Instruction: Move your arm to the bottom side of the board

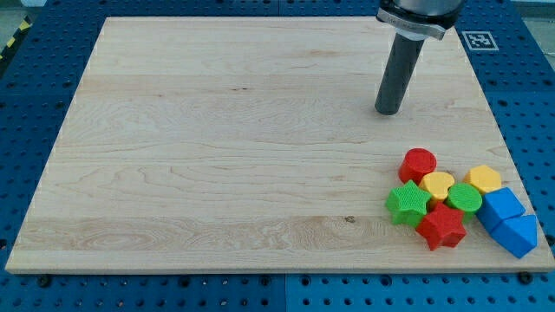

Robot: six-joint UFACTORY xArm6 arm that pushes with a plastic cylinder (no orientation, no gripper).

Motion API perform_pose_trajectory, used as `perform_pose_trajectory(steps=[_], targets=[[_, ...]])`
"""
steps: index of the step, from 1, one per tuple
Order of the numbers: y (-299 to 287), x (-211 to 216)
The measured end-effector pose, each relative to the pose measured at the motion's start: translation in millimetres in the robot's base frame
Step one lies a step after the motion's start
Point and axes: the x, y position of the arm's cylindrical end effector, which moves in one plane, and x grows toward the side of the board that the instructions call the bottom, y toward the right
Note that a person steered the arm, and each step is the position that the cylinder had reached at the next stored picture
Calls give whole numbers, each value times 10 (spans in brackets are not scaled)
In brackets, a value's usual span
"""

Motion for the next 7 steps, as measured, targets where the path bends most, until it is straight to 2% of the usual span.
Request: perform_pose_trajectory(steps=[2,3,4,5,6,7], targets=[[0,-3],[-237,65],[-783,280],[-1194,732],[-1283,1411],[-1047,2033]])
